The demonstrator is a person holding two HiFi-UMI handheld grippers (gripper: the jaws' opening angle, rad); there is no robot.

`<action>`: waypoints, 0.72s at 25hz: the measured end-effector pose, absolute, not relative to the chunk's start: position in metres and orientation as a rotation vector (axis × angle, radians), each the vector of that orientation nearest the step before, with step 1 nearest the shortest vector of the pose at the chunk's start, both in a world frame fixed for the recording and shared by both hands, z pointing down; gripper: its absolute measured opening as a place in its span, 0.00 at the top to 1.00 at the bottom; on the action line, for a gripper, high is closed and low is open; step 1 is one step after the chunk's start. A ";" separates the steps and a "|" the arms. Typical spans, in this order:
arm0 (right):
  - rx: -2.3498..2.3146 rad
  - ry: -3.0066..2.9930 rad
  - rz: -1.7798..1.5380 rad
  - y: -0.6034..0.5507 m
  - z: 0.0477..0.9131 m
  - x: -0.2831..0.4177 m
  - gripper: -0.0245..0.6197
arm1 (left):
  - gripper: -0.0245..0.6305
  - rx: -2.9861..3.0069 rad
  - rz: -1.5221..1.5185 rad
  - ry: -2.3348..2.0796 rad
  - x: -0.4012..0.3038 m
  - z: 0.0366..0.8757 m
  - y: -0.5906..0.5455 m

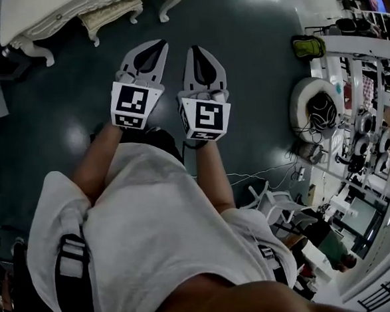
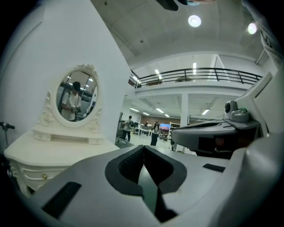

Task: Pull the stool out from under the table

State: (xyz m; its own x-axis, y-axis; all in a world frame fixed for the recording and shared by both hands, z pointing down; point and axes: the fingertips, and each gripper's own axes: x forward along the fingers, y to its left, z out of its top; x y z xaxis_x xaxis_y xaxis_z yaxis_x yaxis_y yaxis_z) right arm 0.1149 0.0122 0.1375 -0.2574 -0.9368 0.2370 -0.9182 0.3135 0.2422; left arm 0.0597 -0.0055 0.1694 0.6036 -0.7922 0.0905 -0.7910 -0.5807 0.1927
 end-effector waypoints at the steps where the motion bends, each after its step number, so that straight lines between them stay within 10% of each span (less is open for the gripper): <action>1: 1.639 -2.267 -0.081 0.008 0.139 0.108 0.94 | 0.95 2.599 -0.006 -1.337 0.051 0.172 -0.009; 18: 1.312 -2.492 -0.140 -0.031 0.139 0.123 0.94 | 0.95 2.356 0.043 -1.707 0.052 0.182 -0.021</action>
